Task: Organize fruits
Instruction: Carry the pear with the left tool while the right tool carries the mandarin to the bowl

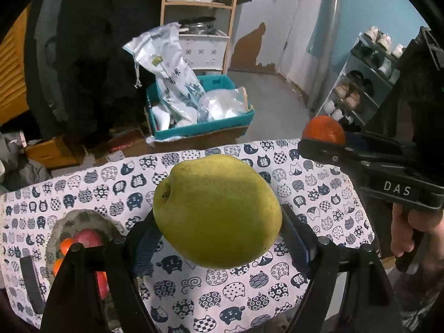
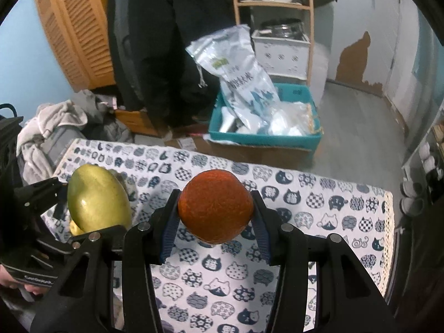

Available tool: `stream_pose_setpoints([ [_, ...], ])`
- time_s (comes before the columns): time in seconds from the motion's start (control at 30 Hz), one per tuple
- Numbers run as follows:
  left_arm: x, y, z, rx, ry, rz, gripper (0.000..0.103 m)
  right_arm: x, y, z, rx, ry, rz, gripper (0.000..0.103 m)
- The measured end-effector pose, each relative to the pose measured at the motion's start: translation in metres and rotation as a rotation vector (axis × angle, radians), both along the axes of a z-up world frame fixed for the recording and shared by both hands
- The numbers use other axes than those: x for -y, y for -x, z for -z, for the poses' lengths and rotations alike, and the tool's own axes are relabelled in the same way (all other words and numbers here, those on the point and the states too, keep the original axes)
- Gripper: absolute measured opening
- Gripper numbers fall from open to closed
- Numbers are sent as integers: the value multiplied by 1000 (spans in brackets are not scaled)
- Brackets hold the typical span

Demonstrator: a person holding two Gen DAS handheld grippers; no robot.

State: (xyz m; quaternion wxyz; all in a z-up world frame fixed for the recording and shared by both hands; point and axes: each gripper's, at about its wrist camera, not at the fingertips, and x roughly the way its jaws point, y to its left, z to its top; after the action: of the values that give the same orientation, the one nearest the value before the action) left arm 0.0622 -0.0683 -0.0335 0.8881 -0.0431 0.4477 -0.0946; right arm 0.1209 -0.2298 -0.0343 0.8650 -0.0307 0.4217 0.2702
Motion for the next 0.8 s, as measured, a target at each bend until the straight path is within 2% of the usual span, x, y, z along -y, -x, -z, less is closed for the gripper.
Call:
stream_pose_setpoints([
  [0.27,-29,19,-3,20,3,-31,82,-29,11,-7,14,-5,-62,48],
  [0.47,-61,34,4,16,4,-69,82,-57,12,2,-17,-2,-111,48],
  [0.8,-125,46,17,-17,48,-170,82,-111,11,16,-61,-5,-189,48],
])
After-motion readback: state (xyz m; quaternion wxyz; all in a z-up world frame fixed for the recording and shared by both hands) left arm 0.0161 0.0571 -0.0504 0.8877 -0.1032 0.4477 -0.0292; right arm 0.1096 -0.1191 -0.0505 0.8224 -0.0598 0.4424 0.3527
